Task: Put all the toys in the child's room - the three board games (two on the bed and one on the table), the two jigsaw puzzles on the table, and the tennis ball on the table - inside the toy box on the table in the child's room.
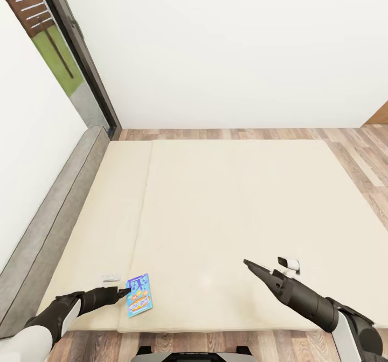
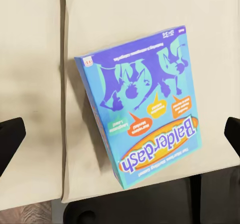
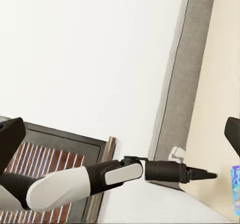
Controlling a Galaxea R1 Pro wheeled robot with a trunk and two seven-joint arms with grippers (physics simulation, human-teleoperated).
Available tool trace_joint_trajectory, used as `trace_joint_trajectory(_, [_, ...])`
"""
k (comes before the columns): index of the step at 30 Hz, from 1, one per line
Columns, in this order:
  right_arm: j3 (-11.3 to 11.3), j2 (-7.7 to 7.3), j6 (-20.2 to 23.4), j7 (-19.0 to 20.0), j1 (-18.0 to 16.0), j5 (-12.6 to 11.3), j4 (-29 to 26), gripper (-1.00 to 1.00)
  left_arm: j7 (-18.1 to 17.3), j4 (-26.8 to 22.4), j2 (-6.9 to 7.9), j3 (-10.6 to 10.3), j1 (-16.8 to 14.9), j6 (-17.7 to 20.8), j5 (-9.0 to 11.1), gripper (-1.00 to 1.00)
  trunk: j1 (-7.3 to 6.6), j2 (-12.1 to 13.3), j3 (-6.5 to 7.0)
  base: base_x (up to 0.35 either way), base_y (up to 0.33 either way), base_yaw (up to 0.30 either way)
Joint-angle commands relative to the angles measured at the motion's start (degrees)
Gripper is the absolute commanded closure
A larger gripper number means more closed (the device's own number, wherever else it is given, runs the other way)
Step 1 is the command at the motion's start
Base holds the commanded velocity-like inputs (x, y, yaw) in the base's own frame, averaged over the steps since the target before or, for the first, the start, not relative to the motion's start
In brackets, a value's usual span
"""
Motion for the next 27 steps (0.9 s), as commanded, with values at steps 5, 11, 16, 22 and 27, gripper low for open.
trace_joint_trajectory(5, [2.08,0.34,3.01,-0.70,-0.06,0.09,-0.03,-1.00,-0.38,-0.11,-0.42,0.46,-0.02,0.40,-0.48,-1.00,0.03,-0.09,-0.07,0.000,0.000,0.000])
trace_joint_trajectory(11, [2.78,0.42,2.10,0.44,-0.07,-0.11,-0.04,-1.00,-0.38,-0.12,-0.60,0.47,-0.02,0.43,-0.46,-1.00,0.03,-0.09,-0.07,0.000,0.000,0.000])
trace_joint_trajectory(16, [2.70,0.44,-0.20,2.04,0.00,-0.22,-0.04,-1.00,-0.38,-0.12,-0.87,0.45,-0.02,0.43,-0.48,-1.00,0.03,-0.09,-0.07,0.000,0.000,0.000])
trace_joint_trajectory(22, [2.62,0.35,-0.87,2.52,0.04,-0.26,-0.04,-1.00,-0.38,-0.12,-0.94,0.43,-0.02,0.44,-0.50,-1.00,0.03,-0.09,-0.08,0.000,0.000,0.000])
trace_joint_trajectory(27, [2.57,0.09,-1.06,2.69,0.05,-0.34,-0.04,-1.00,-0.38,-0.12,-0.96,0.45,-0.02,0.41,-0.52,-1.00,0.03,-0.09,-0.21,0.000,0.000,0.000])
